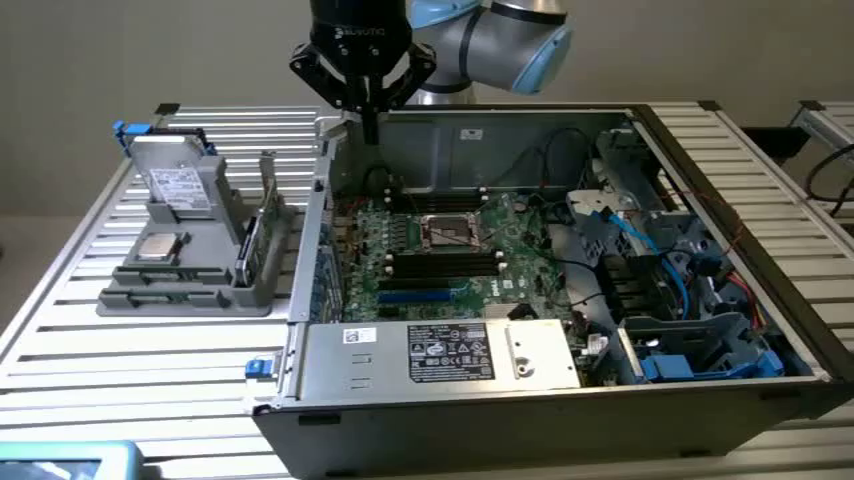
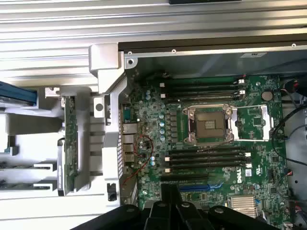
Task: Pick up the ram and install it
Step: 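Reach for the ram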
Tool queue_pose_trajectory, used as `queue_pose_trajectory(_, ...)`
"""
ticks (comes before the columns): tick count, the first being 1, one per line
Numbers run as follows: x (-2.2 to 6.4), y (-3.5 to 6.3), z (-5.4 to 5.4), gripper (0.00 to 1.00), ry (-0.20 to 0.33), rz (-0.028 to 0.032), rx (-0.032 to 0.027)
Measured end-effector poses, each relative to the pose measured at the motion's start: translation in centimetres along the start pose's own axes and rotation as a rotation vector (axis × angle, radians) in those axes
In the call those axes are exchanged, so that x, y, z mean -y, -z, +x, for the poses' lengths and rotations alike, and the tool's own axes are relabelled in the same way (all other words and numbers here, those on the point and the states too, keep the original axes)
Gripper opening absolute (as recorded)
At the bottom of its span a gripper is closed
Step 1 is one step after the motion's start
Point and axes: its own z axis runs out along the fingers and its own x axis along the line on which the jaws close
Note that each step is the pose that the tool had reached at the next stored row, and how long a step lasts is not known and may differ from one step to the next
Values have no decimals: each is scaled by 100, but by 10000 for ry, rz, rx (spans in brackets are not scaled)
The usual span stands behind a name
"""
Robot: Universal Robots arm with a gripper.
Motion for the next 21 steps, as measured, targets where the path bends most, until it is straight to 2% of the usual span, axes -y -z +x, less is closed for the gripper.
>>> queue_pose_trajectory(12, 0, 0, 0, 11, 0, 0, 0)
queue_pose_trajectory(16, 38, -2, 7, 11, 1, 0, 0)
queue_pose_trajectory(21, 99, 4, 202, 11, 0, 0, 0)
